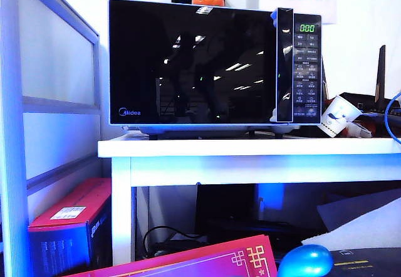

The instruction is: Open the microwave door, place the orange inside the microwave, then close the microwave door.

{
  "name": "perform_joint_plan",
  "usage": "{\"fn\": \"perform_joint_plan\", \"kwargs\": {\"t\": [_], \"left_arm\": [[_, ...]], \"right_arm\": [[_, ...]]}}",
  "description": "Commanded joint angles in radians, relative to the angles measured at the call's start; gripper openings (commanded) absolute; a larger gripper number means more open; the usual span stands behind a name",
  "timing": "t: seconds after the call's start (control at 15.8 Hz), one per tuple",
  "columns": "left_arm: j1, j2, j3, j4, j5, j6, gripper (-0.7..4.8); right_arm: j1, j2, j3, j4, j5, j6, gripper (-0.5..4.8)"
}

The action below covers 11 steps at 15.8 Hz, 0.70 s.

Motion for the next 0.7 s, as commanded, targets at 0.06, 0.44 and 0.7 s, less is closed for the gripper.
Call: {"fn": "perform_joint_plan", "kwargs": {"t": [0.06, 0.44, 0.7], "left_arm": [[-0.001, 0.042, 0.047, -0.088, 0.043, -0.002, -0.06], [-0.079, 0.056, 0.052, -0.111, -0.268, 0.009, -0.06], [-0.104, 0.072, 0.052, -0.102, -0.259, 0.096, -0.05]], "right_arm": [[0.0, 0.14, 0.126, -0.004, -0.065, -0.033, -0.01], [0.001, 0.467, 0.358, -0.037, -0.098, -0.035, -0.01], [0.007, 0.571, 0.368, 0.032, -0.132, -0.041, -0.01]]}}
